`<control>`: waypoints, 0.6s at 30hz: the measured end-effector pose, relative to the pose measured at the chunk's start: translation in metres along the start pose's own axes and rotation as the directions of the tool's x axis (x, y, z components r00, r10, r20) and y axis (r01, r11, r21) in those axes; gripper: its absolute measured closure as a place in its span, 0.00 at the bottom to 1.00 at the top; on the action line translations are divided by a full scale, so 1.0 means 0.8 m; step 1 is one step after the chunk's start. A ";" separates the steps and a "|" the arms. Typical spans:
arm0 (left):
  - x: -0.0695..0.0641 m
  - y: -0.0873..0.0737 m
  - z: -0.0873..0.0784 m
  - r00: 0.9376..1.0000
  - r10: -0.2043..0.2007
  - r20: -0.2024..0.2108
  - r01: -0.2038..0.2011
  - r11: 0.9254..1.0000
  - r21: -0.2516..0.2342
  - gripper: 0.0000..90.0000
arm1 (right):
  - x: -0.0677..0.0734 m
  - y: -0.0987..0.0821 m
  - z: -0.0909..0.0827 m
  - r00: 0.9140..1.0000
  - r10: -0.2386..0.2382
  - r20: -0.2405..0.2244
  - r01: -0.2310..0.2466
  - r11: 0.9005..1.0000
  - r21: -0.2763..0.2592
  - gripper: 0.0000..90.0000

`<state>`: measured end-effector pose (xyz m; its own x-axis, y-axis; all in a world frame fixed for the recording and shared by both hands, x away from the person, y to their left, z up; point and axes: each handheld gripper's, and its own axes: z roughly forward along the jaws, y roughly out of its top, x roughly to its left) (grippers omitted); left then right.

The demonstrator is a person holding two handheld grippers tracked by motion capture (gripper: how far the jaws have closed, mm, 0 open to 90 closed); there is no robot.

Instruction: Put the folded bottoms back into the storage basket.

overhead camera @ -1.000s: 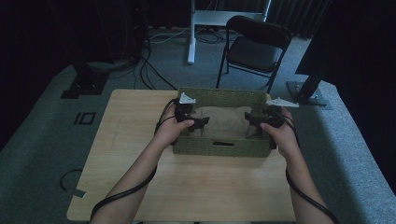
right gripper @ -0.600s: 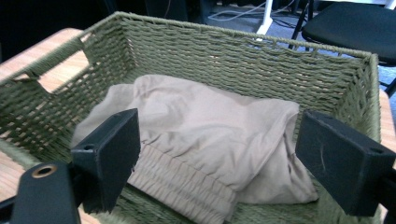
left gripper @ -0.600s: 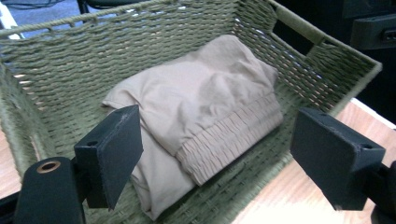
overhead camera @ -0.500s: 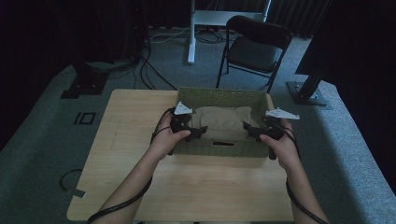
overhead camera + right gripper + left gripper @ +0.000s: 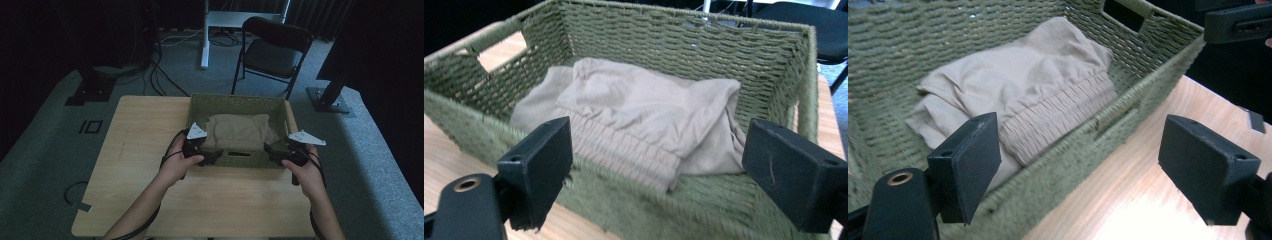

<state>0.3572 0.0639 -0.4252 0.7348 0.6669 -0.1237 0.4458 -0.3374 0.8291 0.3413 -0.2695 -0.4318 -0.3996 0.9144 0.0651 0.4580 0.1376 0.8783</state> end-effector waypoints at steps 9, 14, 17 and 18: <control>-0.015 -0.022 -0.006 1.000 0.017 0.022 -0.017 1.000 0.003 0.20 | 0.004 -0.026 -0.016 1.000 0.012 0.009 -0.012 1.000 -0.007 0.14; -0.018 -0.035 -0.007 0.999 0.018 0.033 -0.018 1.000 0.012 0.20 | 0.003 -0.040 -0.022 1.000 0.020 0.014 -0.020 1.000 -0.005 0.14; -0.018 -0.045 -0.006 1.000 0.017 0.026 -0.017 1.000 0.021 0.20 | 0.001 -0.050 -0.023 0.999 0.027 0.023 -0.027 1.000 0.000 0.14; -0.017 -0.049 -0.005 1.000 0.017 0.019 -0.018 1.000 0.026 0.20 | 0.000 -0.053 -0.023 0.999 0.029 0.025 -0.029 1.000 0.002 0.14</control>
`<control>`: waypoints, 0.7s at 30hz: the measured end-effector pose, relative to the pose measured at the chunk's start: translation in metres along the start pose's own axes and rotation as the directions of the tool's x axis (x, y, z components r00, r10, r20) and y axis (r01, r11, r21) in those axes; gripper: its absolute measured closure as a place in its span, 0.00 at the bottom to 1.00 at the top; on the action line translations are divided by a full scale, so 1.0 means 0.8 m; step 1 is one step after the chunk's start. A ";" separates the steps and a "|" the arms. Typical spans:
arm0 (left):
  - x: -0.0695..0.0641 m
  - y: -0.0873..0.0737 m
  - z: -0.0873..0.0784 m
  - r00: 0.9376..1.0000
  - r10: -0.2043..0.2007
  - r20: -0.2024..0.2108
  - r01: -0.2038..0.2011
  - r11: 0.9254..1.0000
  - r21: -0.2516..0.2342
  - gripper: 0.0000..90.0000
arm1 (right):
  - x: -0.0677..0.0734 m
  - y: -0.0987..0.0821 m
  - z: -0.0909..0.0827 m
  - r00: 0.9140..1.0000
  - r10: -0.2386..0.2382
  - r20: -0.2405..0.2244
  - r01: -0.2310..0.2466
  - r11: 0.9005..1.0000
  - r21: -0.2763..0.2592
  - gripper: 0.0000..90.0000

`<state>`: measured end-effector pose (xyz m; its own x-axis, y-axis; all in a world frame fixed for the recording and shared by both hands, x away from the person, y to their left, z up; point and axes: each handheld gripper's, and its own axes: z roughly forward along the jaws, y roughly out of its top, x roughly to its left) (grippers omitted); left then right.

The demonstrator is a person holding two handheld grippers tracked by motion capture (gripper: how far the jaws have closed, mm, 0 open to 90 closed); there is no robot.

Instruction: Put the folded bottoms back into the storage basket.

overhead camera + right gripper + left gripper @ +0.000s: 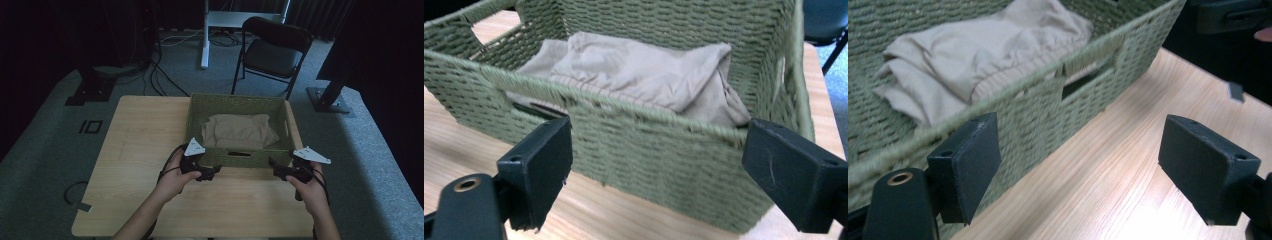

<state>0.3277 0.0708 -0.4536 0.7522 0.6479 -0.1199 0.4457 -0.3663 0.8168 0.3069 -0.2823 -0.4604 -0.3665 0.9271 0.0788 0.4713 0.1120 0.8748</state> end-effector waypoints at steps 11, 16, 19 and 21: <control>0.006 -0.041 0.013 1.000 -0.008 0.001 0.008 0.998 0.060 0.20 | -0.010 -0.039 0.007 0.999 0.018 0.035 -0.019 0.999 0.036 0.14; 0.008 -0.055 0.018 1.000 -0.007 -0.001 0.007 0.996 0.086 0.20 | -0.012 -0.054 0.012 0.999 0.010 0.043 -0.013 0.998 0.057 0.14; 0.011 -0.064 0.021 1.000 -0.020 -0.006 0.020 0.995 0.100 0.20 | -0.016 -0.068 0.018 0.998 0.017 0.062 -0.022 0.996 0.084 0.14; 0.014 -0.070 0.023 1.000 -0.019 -0.014 0.020 0.994 0.109 0.20 | -0.019 -0.075 0.021 0.997 0.027 0.068 -0.033 0.995 0.094 0.14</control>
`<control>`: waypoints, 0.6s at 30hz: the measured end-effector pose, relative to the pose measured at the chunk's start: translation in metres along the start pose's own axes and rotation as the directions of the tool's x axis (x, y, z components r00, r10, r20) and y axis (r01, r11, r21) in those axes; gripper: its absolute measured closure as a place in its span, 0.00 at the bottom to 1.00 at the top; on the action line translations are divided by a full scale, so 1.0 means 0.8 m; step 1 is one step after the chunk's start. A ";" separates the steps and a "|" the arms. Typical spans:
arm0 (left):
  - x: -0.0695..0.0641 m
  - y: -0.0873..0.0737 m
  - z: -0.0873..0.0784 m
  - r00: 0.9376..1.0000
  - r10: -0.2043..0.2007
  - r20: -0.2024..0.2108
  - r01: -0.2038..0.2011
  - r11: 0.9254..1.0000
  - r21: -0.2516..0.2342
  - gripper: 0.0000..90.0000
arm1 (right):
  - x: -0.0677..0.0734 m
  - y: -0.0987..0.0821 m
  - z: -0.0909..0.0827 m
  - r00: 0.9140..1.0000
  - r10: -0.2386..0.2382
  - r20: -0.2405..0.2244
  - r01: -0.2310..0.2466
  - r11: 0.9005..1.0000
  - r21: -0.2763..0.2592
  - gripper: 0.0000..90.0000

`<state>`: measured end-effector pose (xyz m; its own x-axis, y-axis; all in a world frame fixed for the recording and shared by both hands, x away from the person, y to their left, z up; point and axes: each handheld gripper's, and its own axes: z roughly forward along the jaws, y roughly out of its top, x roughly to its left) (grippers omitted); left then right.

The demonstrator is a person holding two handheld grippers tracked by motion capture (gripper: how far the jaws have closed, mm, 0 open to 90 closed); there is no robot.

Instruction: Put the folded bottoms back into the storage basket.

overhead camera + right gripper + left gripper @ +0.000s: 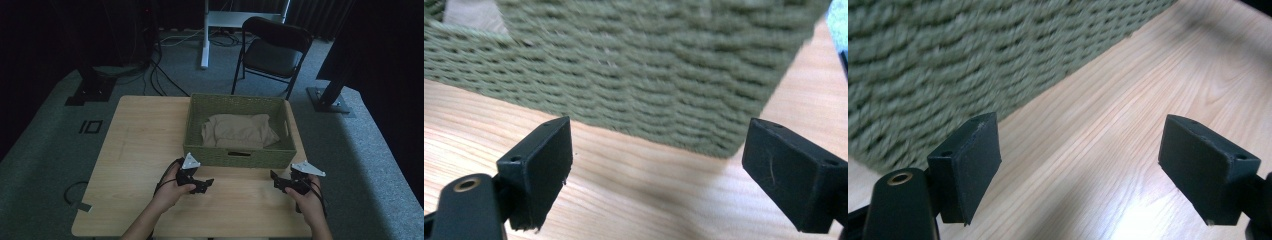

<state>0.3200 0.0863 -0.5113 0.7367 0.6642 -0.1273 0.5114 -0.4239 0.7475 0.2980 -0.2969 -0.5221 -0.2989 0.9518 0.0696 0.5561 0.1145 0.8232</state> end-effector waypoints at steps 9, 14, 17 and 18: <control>0.014 -0.027 0.015 0.998 -0.045 -0.036 0.046 0.999 0.028 0.20 | -0.005 -0.017 0.009 1.000 0.016 0.020 -0.017 0.999 0.041 0.14; 0.020 -0.036 0.018 0.997 -0.043 -0.065 0.045 0.998 0.035 0.20 | -0.007 -0.025 0.013 0.999 0.028 0.033 -0.030 0.997 0.073 0.14; 0.021 -0.040 0.018 0.995 -0.038 -0.088 0.042 0.998 0.041 0.20 | -0.009 -0.027 0.014 0.999 0.031 0.044 -0.035 0.995 0.090 0.14; 0.021 -0.042 0.018 0.995 -0.042 -0.087 0.045 0.998 0.041 0.20 | -0.009 -0.028 0.014 0.998 0.036 0.049 -0.041 0.994 0.097 0.14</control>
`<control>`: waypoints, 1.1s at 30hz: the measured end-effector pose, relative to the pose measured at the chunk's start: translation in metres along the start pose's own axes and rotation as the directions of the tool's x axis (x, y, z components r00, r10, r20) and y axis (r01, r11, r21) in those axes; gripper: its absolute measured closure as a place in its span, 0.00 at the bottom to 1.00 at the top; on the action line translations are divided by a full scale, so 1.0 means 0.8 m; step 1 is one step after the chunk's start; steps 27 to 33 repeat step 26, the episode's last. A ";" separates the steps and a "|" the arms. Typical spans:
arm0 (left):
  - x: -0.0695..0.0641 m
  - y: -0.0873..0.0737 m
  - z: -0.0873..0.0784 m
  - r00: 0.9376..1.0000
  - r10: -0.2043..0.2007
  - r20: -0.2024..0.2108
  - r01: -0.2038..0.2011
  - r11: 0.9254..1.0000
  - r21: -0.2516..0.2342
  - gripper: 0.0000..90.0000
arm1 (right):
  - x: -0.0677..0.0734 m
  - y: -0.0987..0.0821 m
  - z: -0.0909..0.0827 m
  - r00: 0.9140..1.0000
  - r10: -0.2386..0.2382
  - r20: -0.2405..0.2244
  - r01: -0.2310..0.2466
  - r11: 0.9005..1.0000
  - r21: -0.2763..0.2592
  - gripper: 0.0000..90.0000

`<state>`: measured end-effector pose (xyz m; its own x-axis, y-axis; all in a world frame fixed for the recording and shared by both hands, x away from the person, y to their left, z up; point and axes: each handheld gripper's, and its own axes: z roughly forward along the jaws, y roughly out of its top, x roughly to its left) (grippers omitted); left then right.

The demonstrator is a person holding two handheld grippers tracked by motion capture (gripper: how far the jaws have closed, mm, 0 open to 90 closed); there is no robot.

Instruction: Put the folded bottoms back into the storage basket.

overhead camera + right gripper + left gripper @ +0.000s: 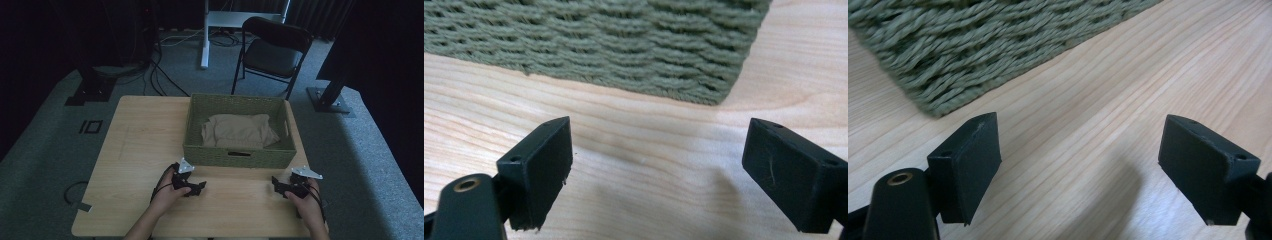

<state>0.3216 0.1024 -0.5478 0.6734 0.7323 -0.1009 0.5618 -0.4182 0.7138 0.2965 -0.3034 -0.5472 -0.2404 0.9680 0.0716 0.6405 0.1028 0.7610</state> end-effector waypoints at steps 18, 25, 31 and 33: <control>-0.012 -0.011 -0.003 0.981 -0.030 -0.191 0.031 1.000 -0.002 0.17 | 0.001 -0.007 0.007 0.997 -0.018 0.071 0.014 0.998 0.057 0.13; -0.013 -0.012 -0.003 0.975 -0.054 -0.214 0.054 0.999 -0.005 0.15 | 0.001 -0.007 0.007 0.997 -0.018 0.070 0.014 0.998 0.056 0.13; -0.014 -0.012 -0.003 0.975 -0.056 -0.216 0.057 0.998 -0.005 0.15 | 0.001 -0.007 0.007 0.997 -0.019 0.071 0.015 0.998 0.056 0.13; -0.014 -0.012 -0.003 0.975 -0.056 -0.216 0.057 0.998 -0.005 0.15 | 0.001 -0.007 0.007 0.997 -0.019 0.071 0.015 0.998 0.056 0.13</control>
